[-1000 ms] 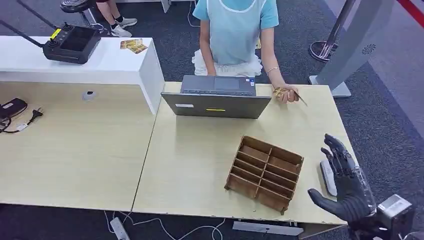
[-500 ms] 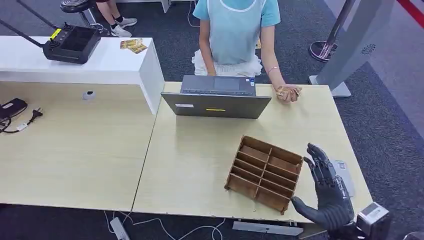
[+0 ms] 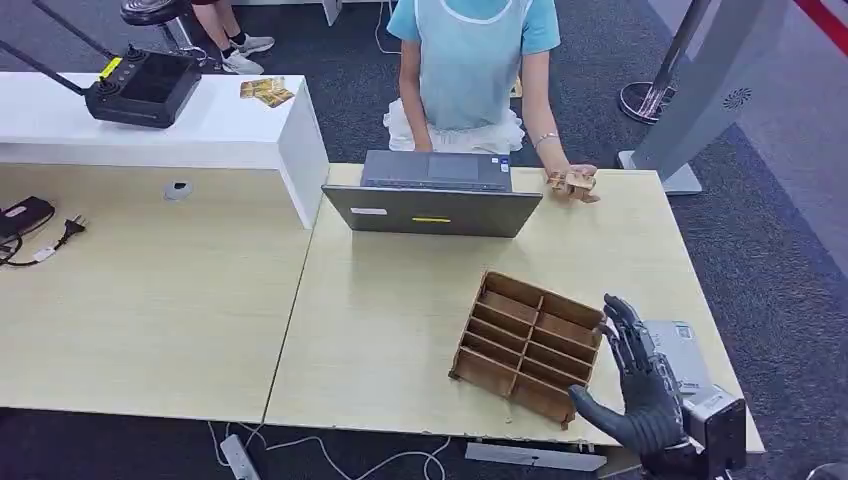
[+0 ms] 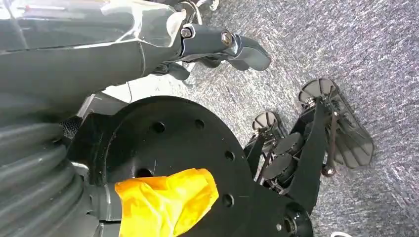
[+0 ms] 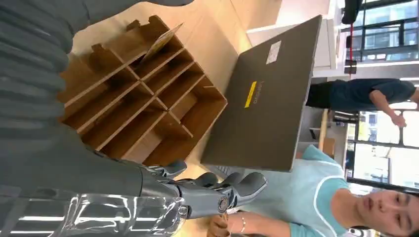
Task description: Pass the card to the sensor for recognition and then transmit it.
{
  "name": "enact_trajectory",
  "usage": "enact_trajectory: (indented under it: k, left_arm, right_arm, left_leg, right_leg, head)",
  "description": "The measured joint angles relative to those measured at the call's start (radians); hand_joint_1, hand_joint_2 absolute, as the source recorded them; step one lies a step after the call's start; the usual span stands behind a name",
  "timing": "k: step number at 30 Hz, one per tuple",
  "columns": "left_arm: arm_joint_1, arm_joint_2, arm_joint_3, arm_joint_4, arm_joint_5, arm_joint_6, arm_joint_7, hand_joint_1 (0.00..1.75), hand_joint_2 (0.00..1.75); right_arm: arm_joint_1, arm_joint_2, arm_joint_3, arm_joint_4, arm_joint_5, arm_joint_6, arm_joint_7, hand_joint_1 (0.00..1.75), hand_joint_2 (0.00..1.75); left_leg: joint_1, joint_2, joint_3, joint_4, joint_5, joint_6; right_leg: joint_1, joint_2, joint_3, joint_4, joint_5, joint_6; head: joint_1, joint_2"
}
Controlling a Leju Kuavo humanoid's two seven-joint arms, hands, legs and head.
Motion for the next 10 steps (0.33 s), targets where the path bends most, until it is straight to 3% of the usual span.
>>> enact_trajectory:
  k: [10]
  left_arm:
    - [-0.001, 0.0, 0.008, 0.0, 0.008, 0.011, 0.002, 0.0, 1.75]
  right_arm:
    - [-0.022, 0.001, 0.045, 0.006, -0.014, -0.084, -0.024, 0.0, 1.75]
  left_leg:
    - [0.0, 0.0, 0.0, 0.0, 0.0, 0.0]
  right_leg:
    - [0.0, 0.0, 0.0, 0.0, 0.0, 0.0]
  head:
    - [0.0, 0.0]
